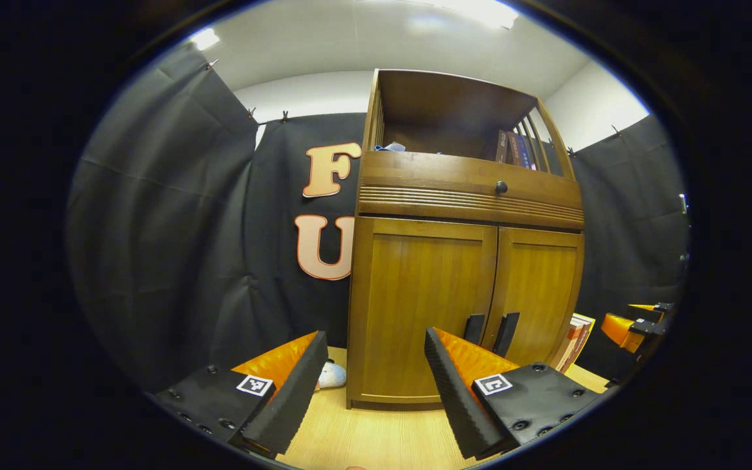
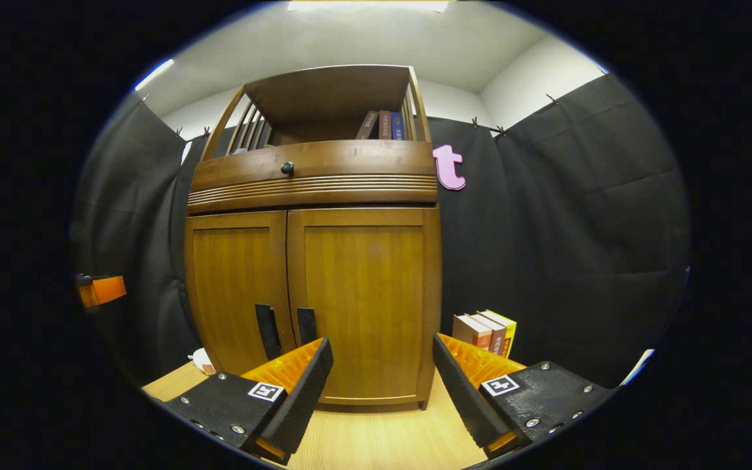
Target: Open the right door of the double-door shoe cabinet with the right hand, and open the left door with the left hand.
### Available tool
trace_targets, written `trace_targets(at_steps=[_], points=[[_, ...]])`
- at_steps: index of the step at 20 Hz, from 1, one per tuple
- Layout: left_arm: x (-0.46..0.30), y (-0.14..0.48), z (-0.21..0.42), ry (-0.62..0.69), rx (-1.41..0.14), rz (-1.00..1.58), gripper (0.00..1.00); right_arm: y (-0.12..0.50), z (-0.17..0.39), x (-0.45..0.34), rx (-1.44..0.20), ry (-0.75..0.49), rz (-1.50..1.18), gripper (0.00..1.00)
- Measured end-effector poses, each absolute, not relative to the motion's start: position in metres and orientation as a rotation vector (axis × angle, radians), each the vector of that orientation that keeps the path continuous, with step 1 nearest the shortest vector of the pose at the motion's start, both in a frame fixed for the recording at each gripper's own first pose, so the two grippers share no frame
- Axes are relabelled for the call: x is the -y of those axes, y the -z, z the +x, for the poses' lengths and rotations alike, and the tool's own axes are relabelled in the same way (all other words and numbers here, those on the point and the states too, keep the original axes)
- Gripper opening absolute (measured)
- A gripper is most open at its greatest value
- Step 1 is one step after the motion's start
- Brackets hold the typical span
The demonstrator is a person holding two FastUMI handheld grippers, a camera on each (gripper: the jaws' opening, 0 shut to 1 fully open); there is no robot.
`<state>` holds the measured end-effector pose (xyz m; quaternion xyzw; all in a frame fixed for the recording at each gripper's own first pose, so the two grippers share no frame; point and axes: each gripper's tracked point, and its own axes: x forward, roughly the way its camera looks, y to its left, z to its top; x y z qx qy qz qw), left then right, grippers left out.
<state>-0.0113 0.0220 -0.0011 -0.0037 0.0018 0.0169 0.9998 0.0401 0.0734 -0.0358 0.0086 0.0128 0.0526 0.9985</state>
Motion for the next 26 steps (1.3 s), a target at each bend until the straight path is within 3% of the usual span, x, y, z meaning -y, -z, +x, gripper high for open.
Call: trace_targets(at_steps=[9,13,16,17,23,24,25,26], points=[[-0.047,0.012,-0.014,-0.069,-0.027,-0.013,0.94,0.063,0.12,-0.15,-0.059,-0.181,0.036,0.94],[-0.068,0.015,-0.016,-0.109,-0.039,-0.008,0.99,0.089,0.153,-0.179,-0.102,-0.2,0.042,0.94],[-0.087,0.017,-0.02,-0.145,-0.045,-0.003,0.96,0.111,0.177,-0.192,-0.151,-0.199,0.038,0.94],[-0.092,0.018,-0.021,-0.157,-0.046,-0.005,0.96,0.116,0.179,-0.195,-0.164,-0.198,0.041,0.99],[-0.114,0.027,-0.03,-0.205,-0.065,-0.002,0.96,0.142,0.203,-0.199,-0.214,-0.177,0.072,0.74],[-0.116,0.027,-0.031,-0.21,-0.067,-0.004,0.96,0.144,0.205,-0.199,-0.219,-0.176,0.071,0.78],[-0.119,0.028,-0.034,-0.214,-0.069,-0.007,0.94,0.146,0.206,-0.199,-0.224,-0.176,0.068,0.68],[-0.119,0.028,-0.035,-0.217,-0.071,-0.01,0.97,0.149,0.206,-0.198,-0.23,-0.176,0.065,0.64]])
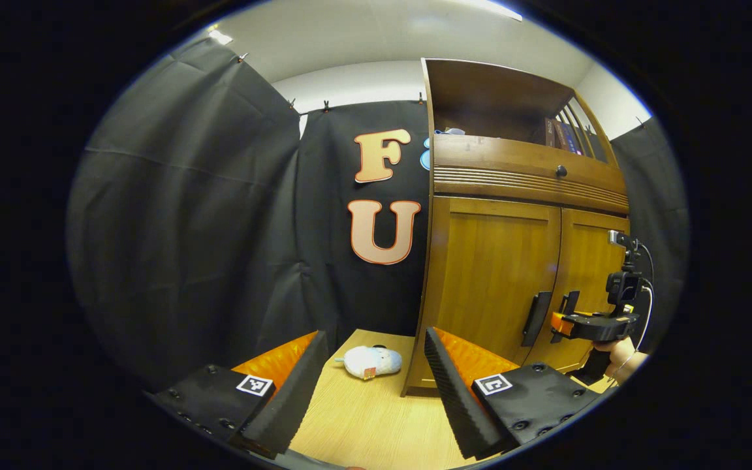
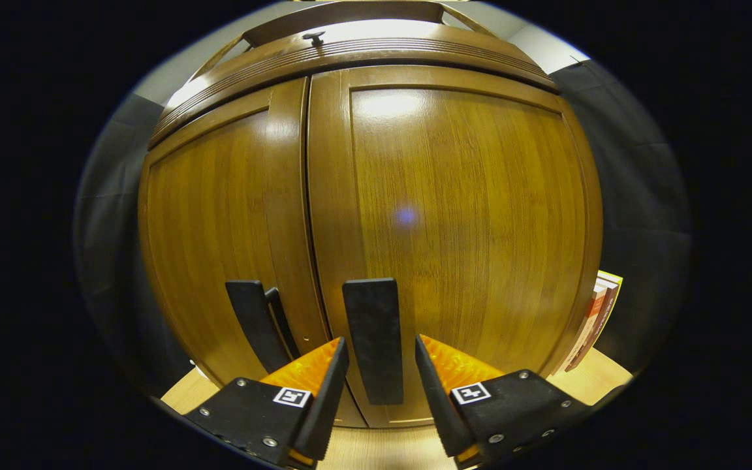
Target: Open the right door of the double-door shoe cabinet with the right hand, and open the left door with the left hand.
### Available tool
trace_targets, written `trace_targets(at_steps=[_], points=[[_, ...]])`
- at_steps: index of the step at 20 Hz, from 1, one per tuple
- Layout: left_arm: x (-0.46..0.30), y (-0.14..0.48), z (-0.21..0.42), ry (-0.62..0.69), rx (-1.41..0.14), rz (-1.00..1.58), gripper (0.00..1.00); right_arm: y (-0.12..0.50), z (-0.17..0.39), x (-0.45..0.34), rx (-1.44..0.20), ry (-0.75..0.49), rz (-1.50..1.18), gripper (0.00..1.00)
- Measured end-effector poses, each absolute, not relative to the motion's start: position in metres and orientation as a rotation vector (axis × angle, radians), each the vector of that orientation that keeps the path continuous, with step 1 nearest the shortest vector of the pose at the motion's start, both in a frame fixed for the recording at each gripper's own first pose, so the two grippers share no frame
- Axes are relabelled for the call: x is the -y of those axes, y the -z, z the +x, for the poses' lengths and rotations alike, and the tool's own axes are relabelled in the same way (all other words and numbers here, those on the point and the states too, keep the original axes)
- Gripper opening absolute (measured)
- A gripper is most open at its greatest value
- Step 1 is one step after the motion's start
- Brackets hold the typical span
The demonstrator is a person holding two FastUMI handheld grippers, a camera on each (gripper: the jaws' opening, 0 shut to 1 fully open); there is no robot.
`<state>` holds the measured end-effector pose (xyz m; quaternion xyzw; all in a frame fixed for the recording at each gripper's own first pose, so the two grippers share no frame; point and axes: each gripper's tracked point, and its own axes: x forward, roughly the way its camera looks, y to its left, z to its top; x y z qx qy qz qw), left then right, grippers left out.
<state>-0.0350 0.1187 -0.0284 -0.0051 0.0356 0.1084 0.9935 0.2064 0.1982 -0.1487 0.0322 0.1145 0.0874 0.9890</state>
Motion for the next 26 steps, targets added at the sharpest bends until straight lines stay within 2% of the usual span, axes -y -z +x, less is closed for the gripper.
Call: trace_targets(at_steps=[1,3,7,8,9,10,11,14,16,17,18,19,26], points=[[-0.118,0.029,-0.036,-0.219,-0.073,-0.013,0.94,0.151,0.205,-0.199,-0.237,-0.18,0.064,0.55],[-0.116,0.03,-0.038,-0.218,-0.076,-0.017,0.94,0.15,0.202,-0.201,-0.227,-0.191,0.053,0.36],[-0.114,0.032,-0.041,-0.214,-0.079,-0.03,0.94,0.15,0.185,-0.196,-0.227,-0.233,0.056,0.3],[-0.113,0.032,-0.041,-0.212,-0.08,-0.035,0.96,0.148,0.175,-0.193,-0.222,-0.248,0.059,0.29],[-0.111,0.032,-0.042,-0.208,-0.082,-0.039,0.94,0.147,0.166,-0.189,-0.219,-0.263,0.063,0.28],[-0.109,0.032,-0.043,-0.203,-0.083,-0.044,0.96,0.146,0.155,-0.184,-0.218,-0.276,0.065,0.28],[-0.106,0.034,-0.044,-0.198,-0.083,-0.048,0.94,0.145,0.145,-0.178,-0.218,-0.286,0.067,0.29],[-0.094,0.03,-0.045,-0.185,-0.078,-0.051,0.94,0.143,0.114,-0.155,-0.224,-0.302,0.079,0.28],[-0.088,0.028,-0.044,-0.176,-0.077,-0.048,0.96,0.14,0.097,-0.141,-0.237,-0.285,0.106,0.27],[-0.085,0.028,-0.044,-0.17,-0.076,-0.045,0.94,0.139,0.091,-0.133,-0.247,-0.27,0.115,0.26],[-0.083,0.028,-0.044,-0.164,-0.075,-0.04,0.94,0.137,0.084,-0.125,-0.25,-0.255,0.116,0.22],[-0.08,0.026,-0.044,-0.157,-0.073,-0.035,0.94,0.138,0.079,-0.119,-0.256,-0.242,0.115,0.26],[-0.053,0.028,-0.036,-0.102,-0.076,-0.029,0.94,0.135,0.044,-0.068,-0.283,-0.163,0.168,0.24]])
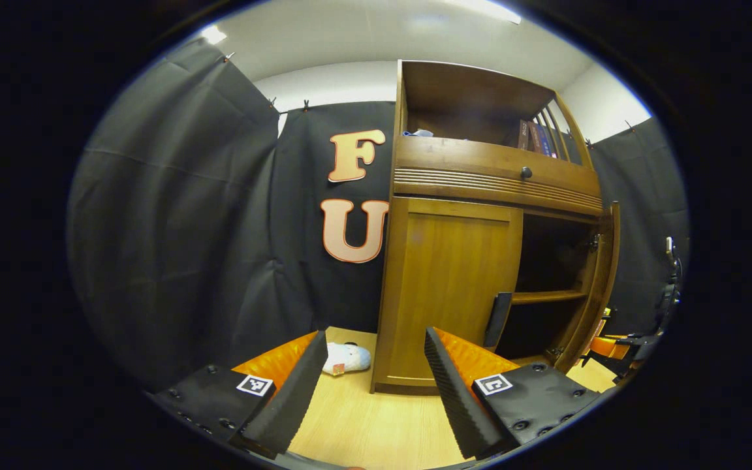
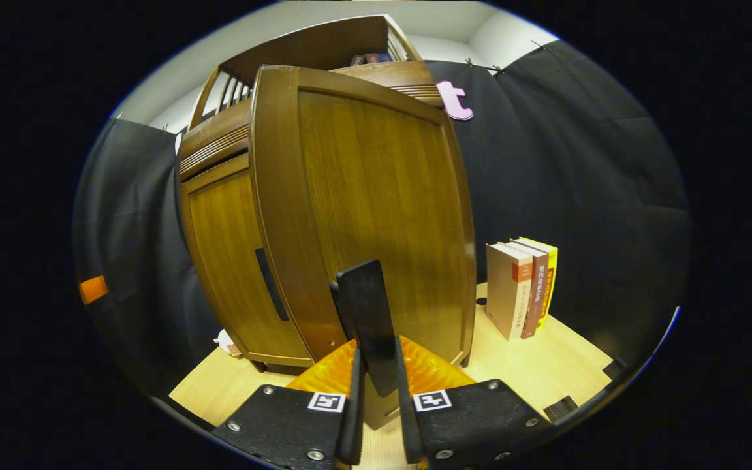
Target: Open the right door of the double-door shoe cabinet with the right hand, and open the left door with the left hand.
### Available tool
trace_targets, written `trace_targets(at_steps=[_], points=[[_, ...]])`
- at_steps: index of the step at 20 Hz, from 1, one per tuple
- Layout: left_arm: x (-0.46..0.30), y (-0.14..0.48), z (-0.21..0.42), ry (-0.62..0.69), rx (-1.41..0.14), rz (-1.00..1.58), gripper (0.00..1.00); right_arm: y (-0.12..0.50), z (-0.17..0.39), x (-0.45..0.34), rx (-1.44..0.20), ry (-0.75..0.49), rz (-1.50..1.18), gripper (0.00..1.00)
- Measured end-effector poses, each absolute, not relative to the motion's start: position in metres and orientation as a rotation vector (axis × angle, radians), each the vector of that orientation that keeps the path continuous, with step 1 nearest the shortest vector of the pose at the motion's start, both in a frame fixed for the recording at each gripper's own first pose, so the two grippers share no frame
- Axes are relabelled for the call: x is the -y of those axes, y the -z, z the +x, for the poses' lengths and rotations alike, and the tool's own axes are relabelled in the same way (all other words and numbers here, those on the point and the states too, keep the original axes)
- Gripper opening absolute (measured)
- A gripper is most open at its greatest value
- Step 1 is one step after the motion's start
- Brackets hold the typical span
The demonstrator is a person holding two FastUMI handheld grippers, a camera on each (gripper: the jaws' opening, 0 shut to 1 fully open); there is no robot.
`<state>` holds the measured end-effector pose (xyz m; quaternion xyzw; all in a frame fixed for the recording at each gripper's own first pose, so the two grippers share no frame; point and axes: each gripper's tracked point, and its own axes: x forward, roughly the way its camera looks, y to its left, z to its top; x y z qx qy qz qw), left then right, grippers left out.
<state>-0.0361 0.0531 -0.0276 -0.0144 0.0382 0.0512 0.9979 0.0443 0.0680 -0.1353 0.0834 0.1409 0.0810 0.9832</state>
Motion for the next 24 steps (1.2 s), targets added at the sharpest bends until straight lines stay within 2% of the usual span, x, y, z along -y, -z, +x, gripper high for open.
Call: trace_targets(at_steps=[5,9,10,11,14,24], points=[[-0.027,0.034,-0.025,-0.054,-0.088,-0.044,0.94,0.132,0.027,-0.031,-0.282,-0.087,0.129,0.12],[-0.003,0.039,-0.014,-0.011,-0.093,-0.049,0.97,0.129,0.021,0.0,-0.287,-0.047,0.101,0.07],[0.003,0.041,-0.01,-0.001,-0.097,-0.05,0.96,0.129,0.02,0.007,-0.288,-0.04,0.09,0.12],[0.008,0.043,-0.008,0.008,-0.1,-0.052,0.94,0.129,0.019,0.013,-0.287,-0.036,0.087,0.06],[0.024,0.044,-0.002,0.028,-0.102,-0.056,0.97,0.125,0.017,0.028,-0.287,-0.03,0.089,0.06],[0.059,0.052,0.014,0.056,-0.105,-0.035,0.94,0.116,0.032,0.072,-0.27,-0.041,0.07,0.05]])
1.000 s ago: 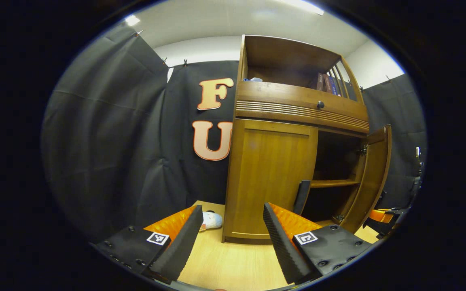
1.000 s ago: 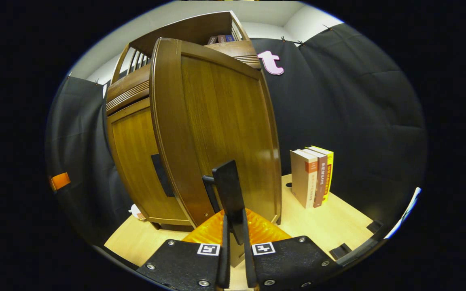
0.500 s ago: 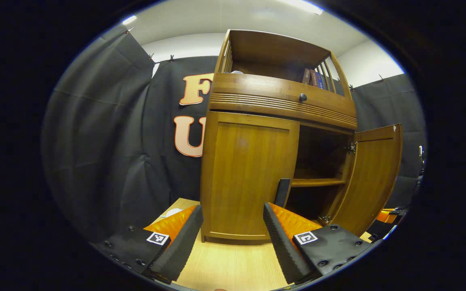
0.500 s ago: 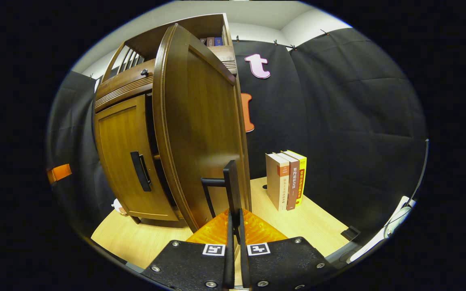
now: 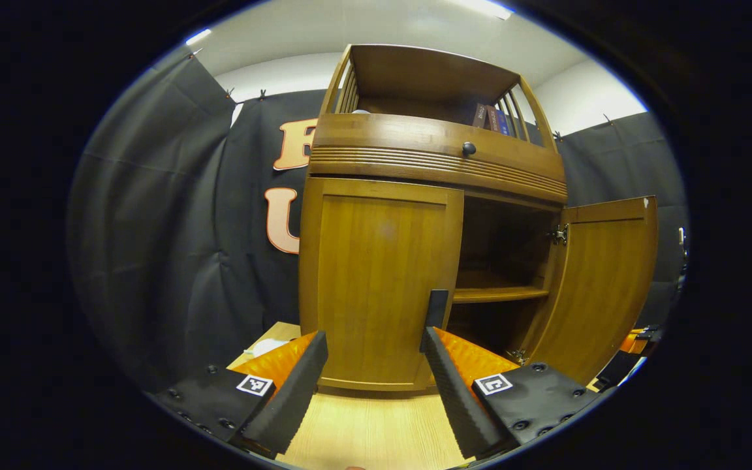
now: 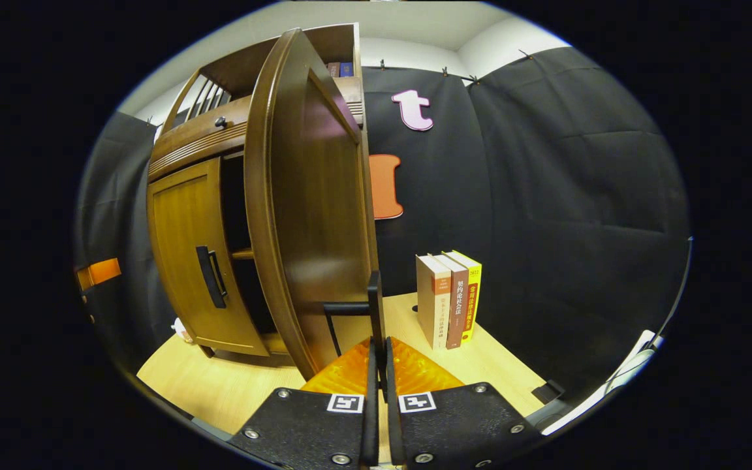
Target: Open the right door of the double-door shoe cabinet with the right hand, and open the left door with the left hand.
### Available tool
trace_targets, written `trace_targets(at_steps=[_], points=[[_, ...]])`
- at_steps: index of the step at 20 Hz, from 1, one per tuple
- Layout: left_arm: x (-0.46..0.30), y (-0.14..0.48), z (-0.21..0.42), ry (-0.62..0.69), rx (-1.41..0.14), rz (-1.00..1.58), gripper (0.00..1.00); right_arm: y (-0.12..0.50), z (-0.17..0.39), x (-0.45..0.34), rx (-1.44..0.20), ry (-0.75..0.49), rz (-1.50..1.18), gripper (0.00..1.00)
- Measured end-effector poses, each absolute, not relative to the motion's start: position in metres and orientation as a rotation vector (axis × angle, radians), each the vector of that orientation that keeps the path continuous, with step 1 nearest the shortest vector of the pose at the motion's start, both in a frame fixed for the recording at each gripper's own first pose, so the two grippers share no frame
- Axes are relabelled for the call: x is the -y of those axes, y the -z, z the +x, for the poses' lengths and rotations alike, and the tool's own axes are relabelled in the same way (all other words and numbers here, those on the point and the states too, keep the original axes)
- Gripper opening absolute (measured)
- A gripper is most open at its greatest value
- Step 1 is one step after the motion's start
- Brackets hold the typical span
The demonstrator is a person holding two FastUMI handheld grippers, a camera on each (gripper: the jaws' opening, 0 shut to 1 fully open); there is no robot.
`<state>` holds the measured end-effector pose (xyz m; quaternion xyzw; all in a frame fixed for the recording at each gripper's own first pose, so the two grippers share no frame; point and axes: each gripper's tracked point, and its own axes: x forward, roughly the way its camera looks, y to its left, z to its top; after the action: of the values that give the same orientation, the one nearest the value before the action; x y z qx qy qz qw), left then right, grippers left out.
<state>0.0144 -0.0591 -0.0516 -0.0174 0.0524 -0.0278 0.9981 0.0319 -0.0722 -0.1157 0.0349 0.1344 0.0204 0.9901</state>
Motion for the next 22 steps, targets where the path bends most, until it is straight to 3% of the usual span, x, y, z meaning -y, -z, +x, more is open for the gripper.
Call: trace_targets(at_steps=[11,16,17,18,19,20,21,22], points=[[0.084,0.068,0.034,0.067,-0.13,-0.029,0.94,0.116,0.034,0.096,-0.265,-0.121,0.098,0.04],[0.111,0.083,0.059,0.099,-0.147,-0.011,0.94,0.115,0.029,0.122,-0.251,-0.097,0.058,0.04],[0.116,0.086,0.065,0.104,-0.147,-0.013,0.94,0.115,0.028,0.13,-0.251,-0.084,0.058,0.12],[0.123,0.088,0.071,0.113,-0.149,-0.015,0.94,0.115,0.023,0.139,-0.25,-0.074,0.06,0.12],[0.128,0.091,0.076,0.118,-0.149,-0.015,0.94,0.115,0.021,0.144,-0.253,-0.08,0.075,0.04],[0.132,0.092,0.082,0.122,-0.149,-0.011,0.94,0.116,0.016,0.148,-0.258,-0.086,0.091,0.04],[0.135,0.095,0.089,0.127,-0.149,-0.006,0.94,0.118,0.012,0.151,-0.263,-0.079,0.093,0.15],[0.139,0.096,0.094,0.129,-0.146,-0.004,0.94,0.12,0.009,0.156,-0.266,-0.074,0.085,0.09]])
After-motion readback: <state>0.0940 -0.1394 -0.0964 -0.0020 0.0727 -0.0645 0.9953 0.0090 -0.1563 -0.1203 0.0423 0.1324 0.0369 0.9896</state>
